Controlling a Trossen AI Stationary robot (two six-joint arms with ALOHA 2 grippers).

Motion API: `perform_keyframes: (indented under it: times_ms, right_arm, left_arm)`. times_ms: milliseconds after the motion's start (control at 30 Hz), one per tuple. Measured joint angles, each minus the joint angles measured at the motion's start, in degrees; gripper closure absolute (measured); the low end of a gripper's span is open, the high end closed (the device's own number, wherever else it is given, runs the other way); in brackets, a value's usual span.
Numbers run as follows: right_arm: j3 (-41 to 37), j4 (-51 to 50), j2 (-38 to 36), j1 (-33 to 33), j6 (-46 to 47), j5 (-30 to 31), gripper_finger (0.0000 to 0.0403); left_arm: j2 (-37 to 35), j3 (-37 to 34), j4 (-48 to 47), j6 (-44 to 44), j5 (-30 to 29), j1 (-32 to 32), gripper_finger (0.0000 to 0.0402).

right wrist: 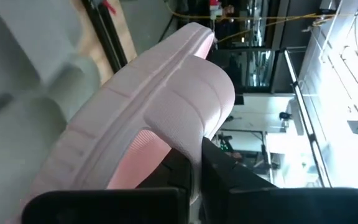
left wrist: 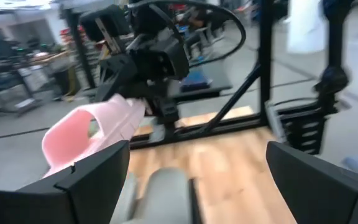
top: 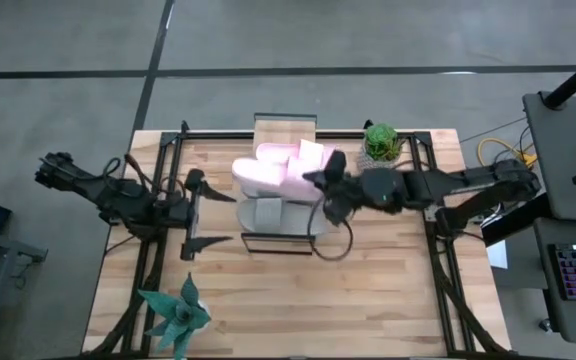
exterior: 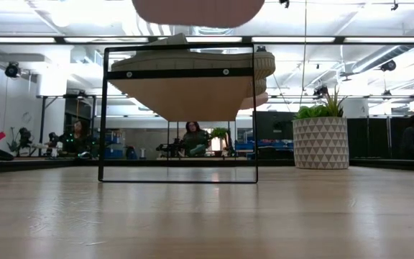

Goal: Pick and place slides into the shelf
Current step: Align the pink slide with the other pink slide on the shelf

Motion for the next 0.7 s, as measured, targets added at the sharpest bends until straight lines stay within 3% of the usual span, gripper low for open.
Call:
perform_keyframes:
  times_ms: [100,333,533,700]
  right_arm:
    - [0.7,0.3,0.0,-4.7,-2.9,-3.4,0.0394]
    - [1.4,0.2,0.0,-15.9,-8.7,-18.1,0.0394]
    - [1.4,0.1,0.0,-24.3,-14.7,-23.2,0.0394]
    - [1.4,0.0,0.2,-32.0,-19.3,-32.2,0.0394]
  left_arm:
    - [-1.5,0.0,-2.5,1.5,-3.1,0.0,0.004]
    - [-4.6,0.0,-5.9,5.2,-9.1,0.0,0.004]
    - [-6.5,-0.1,-8.7,5.1,-14.1,0.0,0.004]
    - [-6.2,-0.1,-9.7,5.0,-18.9,0.0,0.004]
